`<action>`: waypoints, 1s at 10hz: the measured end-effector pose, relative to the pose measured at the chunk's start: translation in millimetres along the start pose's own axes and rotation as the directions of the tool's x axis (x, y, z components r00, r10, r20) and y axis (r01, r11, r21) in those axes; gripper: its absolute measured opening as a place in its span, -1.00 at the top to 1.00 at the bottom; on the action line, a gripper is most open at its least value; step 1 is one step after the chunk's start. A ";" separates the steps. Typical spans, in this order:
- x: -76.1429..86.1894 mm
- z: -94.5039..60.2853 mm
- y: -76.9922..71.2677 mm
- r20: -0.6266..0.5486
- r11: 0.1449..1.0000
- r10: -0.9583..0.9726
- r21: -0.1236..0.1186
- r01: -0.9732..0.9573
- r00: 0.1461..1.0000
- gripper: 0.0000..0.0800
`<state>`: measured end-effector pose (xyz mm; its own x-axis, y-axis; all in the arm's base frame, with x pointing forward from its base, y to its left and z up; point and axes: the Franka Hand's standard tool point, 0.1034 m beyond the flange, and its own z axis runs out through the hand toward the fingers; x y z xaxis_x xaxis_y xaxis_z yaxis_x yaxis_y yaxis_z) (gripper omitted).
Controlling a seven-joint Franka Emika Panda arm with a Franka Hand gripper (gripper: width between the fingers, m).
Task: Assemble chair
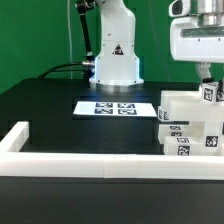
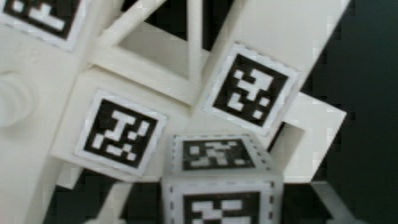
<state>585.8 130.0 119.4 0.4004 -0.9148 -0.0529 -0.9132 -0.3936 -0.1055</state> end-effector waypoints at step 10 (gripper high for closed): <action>-2.1 0.7 -2.3 0.020 0.887 0.461 0.008 -0.462 0.887 -0.19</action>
Offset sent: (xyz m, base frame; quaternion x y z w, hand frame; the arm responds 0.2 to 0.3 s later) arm 0.0009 -0.0016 -0.0004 -0.0075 -0.0052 0.2640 0.9645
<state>587.1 132.9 119.1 -0.0648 -0.9912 -0.1153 -0.9943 0.0739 -0.0771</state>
